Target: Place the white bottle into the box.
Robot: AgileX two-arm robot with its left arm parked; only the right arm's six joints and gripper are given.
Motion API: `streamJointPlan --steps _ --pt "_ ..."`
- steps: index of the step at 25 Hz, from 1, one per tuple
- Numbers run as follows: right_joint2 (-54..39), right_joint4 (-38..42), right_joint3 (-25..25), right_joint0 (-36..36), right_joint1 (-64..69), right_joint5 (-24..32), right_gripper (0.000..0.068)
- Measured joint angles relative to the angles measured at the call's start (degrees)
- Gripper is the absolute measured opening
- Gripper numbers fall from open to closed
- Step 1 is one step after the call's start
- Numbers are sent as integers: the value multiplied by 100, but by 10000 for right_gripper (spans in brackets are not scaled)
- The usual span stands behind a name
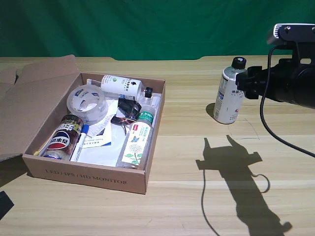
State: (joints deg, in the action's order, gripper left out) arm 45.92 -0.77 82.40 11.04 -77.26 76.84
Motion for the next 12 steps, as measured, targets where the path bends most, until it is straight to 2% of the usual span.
streamJointPlan --steps 3,7,12 --pt "61 -34 293 6 -217 0 523" --pt "61 -215 352 6 -709 4 590" --pt "177 -215 352 6 -1189 4 608"
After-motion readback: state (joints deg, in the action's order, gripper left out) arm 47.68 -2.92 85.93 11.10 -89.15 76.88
